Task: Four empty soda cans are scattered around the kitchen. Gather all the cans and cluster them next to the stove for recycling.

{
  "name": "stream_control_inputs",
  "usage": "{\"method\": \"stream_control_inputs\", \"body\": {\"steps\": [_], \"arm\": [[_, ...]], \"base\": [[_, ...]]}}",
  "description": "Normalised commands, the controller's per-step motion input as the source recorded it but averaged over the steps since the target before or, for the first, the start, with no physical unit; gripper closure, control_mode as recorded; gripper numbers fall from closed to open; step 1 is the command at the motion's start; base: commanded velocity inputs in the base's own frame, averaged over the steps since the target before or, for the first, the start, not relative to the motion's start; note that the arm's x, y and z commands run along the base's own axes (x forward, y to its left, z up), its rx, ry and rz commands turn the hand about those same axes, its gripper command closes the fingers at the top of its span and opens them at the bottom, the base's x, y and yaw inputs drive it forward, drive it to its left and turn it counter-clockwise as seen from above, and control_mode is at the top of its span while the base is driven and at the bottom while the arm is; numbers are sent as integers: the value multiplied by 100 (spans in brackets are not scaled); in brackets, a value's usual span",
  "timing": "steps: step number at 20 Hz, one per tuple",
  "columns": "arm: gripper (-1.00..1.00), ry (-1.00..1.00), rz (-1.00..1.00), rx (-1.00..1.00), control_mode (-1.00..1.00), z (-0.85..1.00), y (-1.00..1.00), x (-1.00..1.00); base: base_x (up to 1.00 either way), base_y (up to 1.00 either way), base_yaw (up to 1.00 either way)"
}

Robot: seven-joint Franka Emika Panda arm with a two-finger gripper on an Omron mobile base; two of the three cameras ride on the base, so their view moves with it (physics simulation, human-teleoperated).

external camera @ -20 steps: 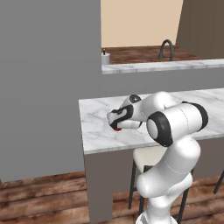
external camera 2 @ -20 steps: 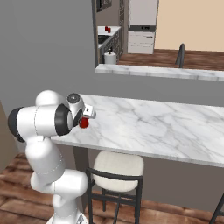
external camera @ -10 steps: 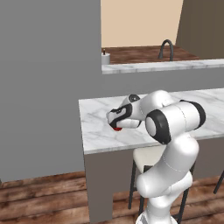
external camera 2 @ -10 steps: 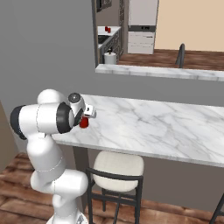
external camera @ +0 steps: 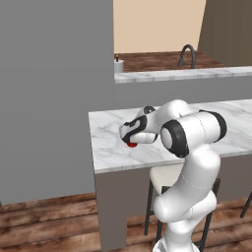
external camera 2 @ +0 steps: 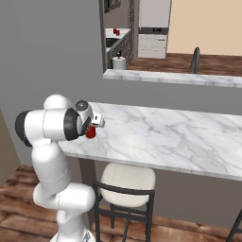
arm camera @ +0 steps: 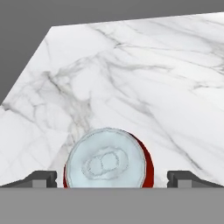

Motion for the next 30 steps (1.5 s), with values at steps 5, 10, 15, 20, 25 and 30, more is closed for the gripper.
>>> {"method": "stream_control_inputs", "body": {"steps": [5, 10, 15, 20, 25, 30], "arm": [[-100, 0, 0, 0, -100, -8, 0, 11], [-100, 0, 0, 0, -100, -7, 0, 9], [-100, 0, 0, 0, -100, -6, 0, 7], [-100, 0, 0, 0, -100, -5, 0, 5], [100, 0, 0, 0, -100, -5, 0, 1], [100, 0, 0, 0, -100, -4, 0, 0]], "base": [[0, 0, 0], [0, 0, 0], [0, 0, 0], [0, 0, 0], [0, 0, 0], [0, 0, 0]]}}
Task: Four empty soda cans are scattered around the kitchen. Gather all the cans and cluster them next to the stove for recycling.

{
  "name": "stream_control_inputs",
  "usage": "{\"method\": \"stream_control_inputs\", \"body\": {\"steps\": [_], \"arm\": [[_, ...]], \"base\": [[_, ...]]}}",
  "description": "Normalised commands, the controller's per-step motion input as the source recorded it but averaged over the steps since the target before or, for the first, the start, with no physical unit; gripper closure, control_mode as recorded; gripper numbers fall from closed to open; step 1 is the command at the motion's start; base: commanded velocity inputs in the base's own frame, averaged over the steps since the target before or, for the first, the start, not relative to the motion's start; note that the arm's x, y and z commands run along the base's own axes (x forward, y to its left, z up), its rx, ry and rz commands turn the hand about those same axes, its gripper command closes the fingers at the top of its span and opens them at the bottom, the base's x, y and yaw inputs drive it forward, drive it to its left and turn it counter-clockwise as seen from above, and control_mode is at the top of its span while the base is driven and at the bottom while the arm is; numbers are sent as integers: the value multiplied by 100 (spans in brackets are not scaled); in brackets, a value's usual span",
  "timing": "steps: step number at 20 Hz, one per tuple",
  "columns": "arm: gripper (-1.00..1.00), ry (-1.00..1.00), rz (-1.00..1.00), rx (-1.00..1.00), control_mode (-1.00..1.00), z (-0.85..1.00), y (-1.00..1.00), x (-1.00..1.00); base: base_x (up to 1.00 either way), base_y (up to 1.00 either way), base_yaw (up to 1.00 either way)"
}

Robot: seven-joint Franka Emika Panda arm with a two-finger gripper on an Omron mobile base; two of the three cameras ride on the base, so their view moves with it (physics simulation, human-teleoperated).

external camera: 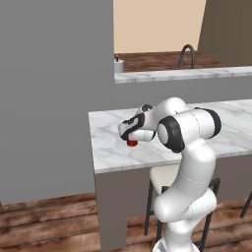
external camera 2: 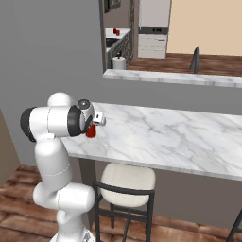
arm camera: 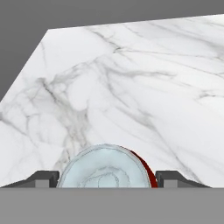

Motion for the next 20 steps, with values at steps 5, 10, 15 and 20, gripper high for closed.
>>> {"method": "stream_control_inputs", "body": {"steps": [5, 10, 15, 20], "arm": [[100, 0, 0, 0, -100, -5, 0, 0], [100, 0, 0, 0, -100, -1, 0, 0], [100, -11, 0, 0, -100, 35, 0, -23], [100, -10, 0, 5, -100, 49, 0, -13]], "base": [[0, 0, 0], [0, 0, 0], [0, 0, 0], [0, 0, 0]]}}
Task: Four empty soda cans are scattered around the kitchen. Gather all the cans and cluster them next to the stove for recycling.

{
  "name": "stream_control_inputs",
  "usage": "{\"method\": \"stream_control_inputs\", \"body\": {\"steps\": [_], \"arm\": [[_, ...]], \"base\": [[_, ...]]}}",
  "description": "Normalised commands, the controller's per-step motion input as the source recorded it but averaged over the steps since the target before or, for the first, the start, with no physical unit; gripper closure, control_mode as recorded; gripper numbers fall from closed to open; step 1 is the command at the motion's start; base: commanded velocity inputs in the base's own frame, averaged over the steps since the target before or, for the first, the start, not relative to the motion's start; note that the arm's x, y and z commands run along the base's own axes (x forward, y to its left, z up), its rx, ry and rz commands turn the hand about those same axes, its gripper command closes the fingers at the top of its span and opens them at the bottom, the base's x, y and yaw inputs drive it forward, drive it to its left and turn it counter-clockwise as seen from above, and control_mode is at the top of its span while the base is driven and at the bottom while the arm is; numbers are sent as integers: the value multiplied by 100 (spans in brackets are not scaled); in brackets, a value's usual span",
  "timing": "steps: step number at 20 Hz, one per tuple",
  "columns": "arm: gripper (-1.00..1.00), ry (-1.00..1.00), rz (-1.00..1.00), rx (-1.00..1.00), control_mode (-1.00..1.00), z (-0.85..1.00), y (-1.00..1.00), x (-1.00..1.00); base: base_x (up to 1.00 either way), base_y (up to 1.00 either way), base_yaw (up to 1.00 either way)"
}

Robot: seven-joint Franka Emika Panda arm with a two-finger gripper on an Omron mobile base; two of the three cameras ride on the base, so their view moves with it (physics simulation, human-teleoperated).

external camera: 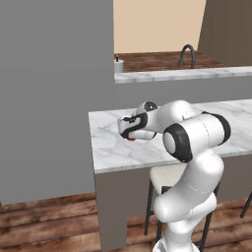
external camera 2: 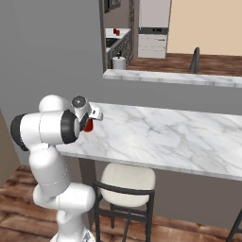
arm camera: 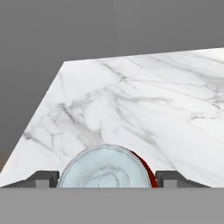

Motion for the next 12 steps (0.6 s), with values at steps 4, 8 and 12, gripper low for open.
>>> {"method": "stream_control_inputs", "body": {"steps": [4, 8, 12], "arm": [[100, -3, 0, 9, -100, 33, 0, 0], [100, 0, 0, 11, -100, 18, 0, 0], [100, 0, 0, 7, -100, 1, 0, 0]], "base": [[0, 0, 0], [0, 0, 0], [0, 0, 0]]}}
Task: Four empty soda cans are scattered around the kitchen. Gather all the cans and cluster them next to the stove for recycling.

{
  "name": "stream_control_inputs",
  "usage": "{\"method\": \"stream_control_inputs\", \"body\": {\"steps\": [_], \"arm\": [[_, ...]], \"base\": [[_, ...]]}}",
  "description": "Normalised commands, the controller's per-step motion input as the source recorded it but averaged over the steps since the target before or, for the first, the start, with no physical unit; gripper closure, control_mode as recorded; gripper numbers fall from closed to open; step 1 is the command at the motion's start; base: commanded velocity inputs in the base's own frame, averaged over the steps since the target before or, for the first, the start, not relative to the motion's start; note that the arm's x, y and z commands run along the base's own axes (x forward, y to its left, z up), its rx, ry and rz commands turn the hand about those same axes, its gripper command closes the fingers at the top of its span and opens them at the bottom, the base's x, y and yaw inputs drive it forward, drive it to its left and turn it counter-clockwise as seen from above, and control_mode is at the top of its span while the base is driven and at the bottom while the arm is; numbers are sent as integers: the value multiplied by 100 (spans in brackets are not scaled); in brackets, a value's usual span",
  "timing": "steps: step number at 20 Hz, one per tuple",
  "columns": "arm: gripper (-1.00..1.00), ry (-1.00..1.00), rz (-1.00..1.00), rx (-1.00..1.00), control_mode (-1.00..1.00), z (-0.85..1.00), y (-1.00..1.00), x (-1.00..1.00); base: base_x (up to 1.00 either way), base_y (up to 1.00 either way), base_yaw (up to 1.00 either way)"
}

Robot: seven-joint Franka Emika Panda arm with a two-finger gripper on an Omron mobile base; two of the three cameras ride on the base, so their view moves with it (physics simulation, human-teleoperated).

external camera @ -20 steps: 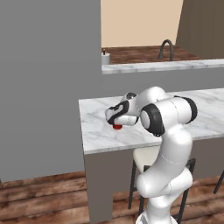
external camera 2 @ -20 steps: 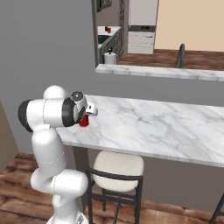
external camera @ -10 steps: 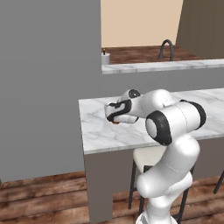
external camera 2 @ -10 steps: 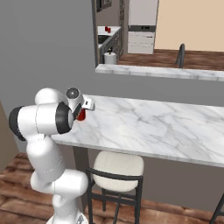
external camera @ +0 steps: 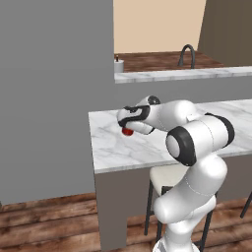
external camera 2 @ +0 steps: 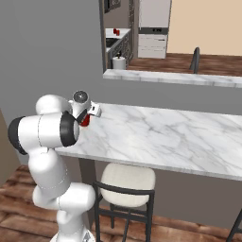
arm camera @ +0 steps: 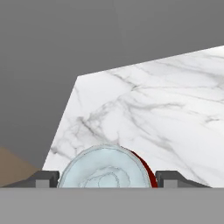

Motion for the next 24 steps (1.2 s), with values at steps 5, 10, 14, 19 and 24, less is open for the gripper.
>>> {"method": "stream_control_inputs", "body": {"steps": [5, 10, 14, 19, 24], "arm": [[100, 0, 0, 1, -100, 0, 0, 0], [100, 0, 0, 0, -100, 0, 0, 0], [100, 0, 0, 0, 100, 0, 0, 0], [100, 0, 0, 0, 100, 0, 0, 0], [100, 0, 0, 0, 100, 0, 0, 0]], "base": [[0, 0, 0], [0, 0, 0], [0, 0, 0], [-26, 0, 2], [-49, 0, 6]]}}
